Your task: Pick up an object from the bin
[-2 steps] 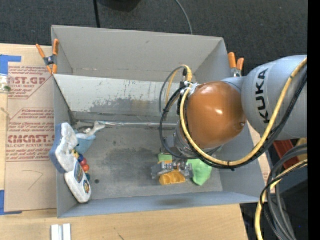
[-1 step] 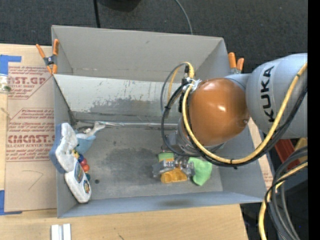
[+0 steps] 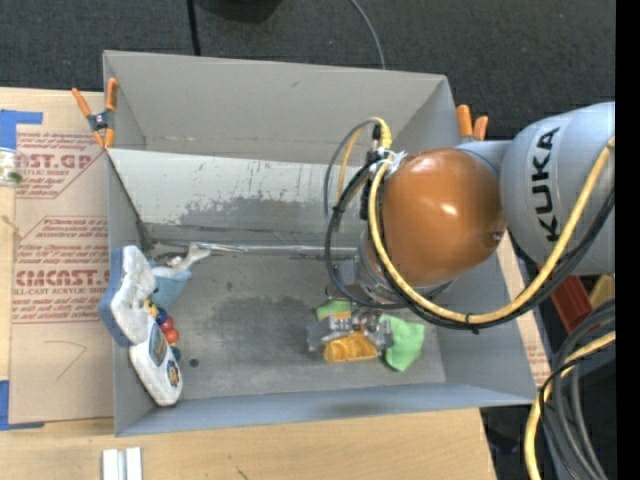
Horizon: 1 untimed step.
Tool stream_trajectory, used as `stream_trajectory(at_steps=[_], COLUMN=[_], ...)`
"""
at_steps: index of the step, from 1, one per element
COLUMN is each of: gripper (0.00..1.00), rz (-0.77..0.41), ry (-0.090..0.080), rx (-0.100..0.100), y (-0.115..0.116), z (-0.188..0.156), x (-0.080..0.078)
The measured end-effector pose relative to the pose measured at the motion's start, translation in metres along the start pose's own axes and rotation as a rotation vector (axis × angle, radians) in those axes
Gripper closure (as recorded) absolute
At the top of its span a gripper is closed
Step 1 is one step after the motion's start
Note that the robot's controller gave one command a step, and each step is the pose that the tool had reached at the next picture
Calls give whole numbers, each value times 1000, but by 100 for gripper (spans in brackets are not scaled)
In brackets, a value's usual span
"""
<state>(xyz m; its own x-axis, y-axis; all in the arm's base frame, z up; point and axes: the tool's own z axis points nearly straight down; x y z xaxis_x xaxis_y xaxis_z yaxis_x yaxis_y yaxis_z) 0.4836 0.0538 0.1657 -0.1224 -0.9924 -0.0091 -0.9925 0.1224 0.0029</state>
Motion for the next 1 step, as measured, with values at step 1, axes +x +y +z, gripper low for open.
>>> stream_trajectory(at_steps=[1], gripper=[100], rz=[1], ry=[-1], rx=[2], y=[0], z=[-12], x=[0])
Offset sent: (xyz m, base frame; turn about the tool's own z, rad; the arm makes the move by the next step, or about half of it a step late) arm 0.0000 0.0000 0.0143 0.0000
